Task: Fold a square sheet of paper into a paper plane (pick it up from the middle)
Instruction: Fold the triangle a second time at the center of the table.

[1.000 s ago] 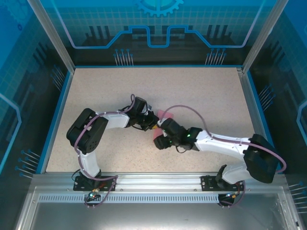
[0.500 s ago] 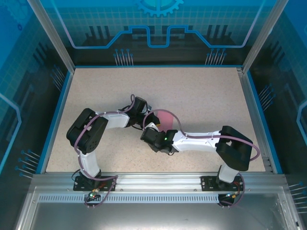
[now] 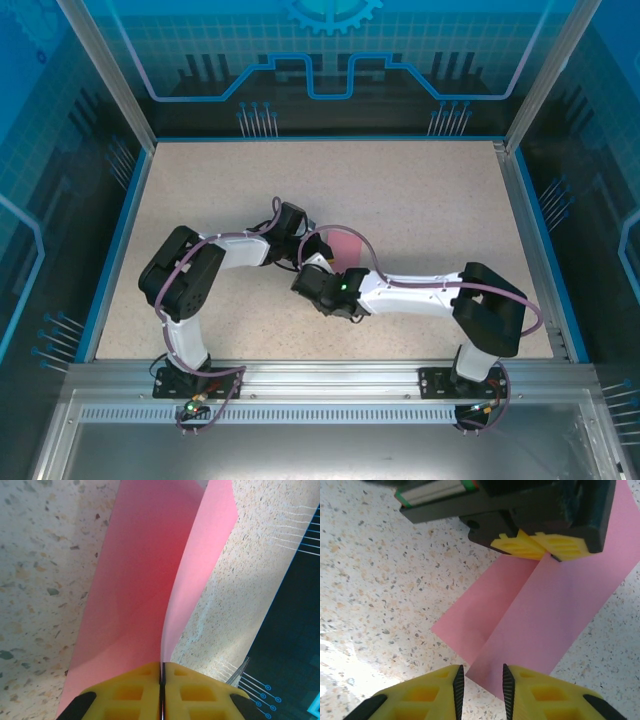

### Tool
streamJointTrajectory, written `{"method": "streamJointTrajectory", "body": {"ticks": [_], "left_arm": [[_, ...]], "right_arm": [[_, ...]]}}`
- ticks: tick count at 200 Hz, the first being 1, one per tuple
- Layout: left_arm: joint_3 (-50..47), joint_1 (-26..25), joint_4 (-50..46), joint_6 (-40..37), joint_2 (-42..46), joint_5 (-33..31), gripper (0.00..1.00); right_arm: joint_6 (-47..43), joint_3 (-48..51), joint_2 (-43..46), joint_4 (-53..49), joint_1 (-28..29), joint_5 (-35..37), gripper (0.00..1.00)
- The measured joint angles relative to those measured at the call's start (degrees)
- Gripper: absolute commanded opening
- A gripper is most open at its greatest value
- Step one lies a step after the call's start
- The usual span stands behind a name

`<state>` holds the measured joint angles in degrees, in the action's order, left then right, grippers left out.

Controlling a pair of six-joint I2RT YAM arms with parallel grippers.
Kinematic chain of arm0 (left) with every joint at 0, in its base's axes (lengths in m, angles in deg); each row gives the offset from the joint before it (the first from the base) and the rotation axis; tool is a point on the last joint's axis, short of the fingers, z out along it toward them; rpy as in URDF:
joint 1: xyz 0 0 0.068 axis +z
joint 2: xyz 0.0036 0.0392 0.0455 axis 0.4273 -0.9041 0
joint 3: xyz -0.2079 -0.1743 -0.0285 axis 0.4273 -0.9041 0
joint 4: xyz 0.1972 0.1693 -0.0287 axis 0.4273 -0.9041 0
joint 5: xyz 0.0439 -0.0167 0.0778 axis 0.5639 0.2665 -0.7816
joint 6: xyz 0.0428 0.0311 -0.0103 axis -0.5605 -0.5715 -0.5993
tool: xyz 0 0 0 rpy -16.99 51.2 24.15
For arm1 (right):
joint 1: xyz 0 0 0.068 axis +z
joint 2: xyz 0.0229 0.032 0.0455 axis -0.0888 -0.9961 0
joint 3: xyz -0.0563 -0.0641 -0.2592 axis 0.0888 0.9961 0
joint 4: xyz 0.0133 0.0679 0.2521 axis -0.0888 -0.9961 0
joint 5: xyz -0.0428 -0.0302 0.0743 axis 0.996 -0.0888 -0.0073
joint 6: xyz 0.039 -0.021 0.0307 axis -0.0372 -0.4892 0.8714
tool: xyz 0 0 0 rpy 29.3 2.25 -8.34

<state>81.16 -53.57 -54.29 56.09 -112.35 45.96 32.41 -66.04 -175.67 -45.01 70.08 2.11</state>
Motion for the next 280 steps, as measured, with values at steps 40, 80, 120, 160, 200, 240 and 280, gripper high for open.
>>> {"method": "streamJointTrajectory", "body": {"ticks": [40,80,120,160,200,240,280], "left_arm": [[0.15,0.0,-1.46,-0.68,0.0,0.0,0.09],[1.05,0.0,-5.42,-2.43,0.26,-0.04,0.1],[1.25,0.0,-7.32,-3.06,0.87,-0.24,0.09],[1.25,0.0,-7.37,-3.1,0.87,-0.46,0.09],[1.25,0.0,-7.34,-3.13,0.9,-0.52,0.09],[1.25,0.0,-7.3,-3.1,0.9,-0.68,0.09],[1.25,0.0,-7.23,-2.99,0.9,-0.68,0.09]], "right_arm": [[3.76,-2.93,0.15,-4.81,-0.04,-0.35,0.29],[5.42,-2.95,1.77,-9.05,-0.26,-0.02,0.31],[5.62,-3.37,3.34,-9.53,-0.92,-0.15,0.31],[3.76,-3.13,3.37,-7.54,-0.92,-2.45,0.36],[1.16,0.26,7.02,-3.93,-1.36,-5.46,0.4],[-0.66,1.81,9.31,-1.07,-3.15,-8.02,0.45],[-1.84,1.81,8.17,0.96,-1.75,-9.66,0.5]]}}
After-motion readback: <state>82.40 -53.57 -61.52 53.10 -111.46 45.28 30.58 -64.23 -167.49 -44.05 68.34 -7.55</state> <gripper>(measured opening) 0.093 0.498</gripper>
